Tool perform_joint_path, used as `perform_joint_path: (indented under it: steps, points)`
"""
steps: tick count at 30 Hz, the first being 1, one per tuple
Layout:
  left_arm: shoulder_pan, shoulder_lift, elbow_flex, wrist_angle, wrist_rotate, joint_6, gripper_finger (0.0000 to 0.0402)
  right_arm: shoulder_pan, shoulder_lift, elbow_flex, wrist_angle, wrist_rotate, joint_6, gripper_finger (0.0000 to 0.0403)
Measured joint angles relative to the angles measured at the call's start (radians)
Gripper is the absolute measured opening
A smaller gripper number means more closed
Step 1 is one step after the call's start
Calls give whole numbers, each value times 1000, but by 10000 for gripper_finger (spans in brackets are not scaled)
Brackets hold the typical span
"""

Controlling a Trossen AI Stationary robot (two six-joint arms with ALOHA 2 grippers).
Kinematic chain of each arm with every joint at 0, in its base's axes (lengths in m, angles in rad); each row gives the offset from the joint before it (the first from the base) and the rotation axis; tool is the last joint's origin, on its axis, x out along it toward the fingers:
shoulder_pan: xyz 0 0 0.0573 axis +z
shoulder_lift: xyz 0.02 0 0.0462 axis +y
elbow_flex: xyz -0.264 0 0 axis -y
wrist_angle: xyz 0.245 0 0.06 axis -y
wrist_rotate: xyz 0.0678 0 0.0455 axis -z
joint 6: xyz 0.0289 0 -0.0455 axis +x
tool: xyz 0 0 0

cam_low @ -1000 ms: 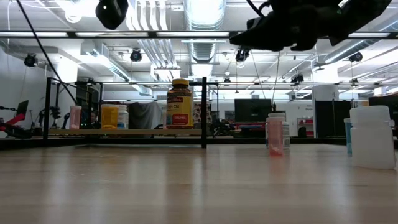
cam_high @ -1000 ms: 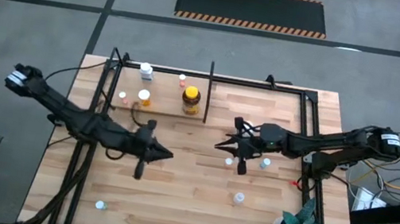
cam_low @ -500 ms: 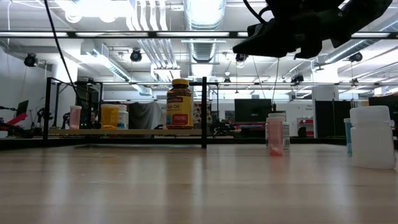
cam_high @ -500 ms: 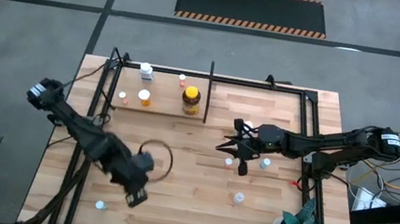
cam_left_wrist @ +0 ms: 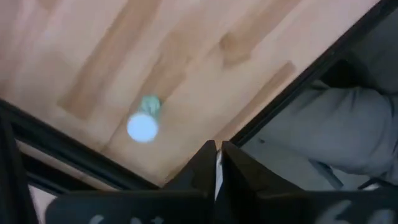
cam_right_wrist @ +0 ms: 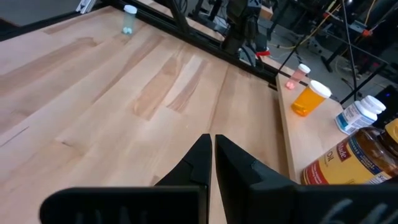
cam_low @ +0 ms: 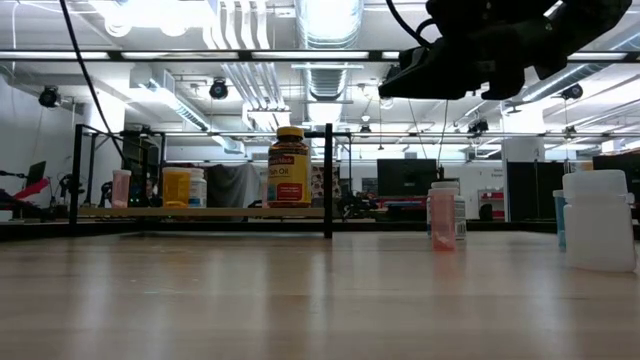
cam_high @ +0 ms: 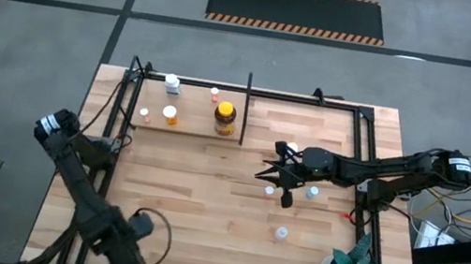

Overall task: Pick and place medicine bottles onto shelf by color
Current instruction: Put the bottom blue pill bottle on the shelf

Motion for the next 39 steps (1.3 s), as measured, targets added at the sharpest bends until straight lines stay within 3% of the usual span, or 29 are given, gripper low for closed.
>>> perform_joint_path:
  steps: [6, 9, 15, 39]
  points:
    - [-42, 7, -41, 21, 29, -134, 83, 0, 0, 0, 1, -4, -1, 12]
    - [-46, 7, -95, -9, 43, -306, 134, 0, 0, 0, 1, -4, -1, 12]
    - [-46, 6, -182, 135, 63, -439, 207, 0, 0, 0, 1, -4, -3, 12]
    - [-82, 43, -310, 144, 63, -463, 215, 0, 0, -1, 0, -4, -2, 12]
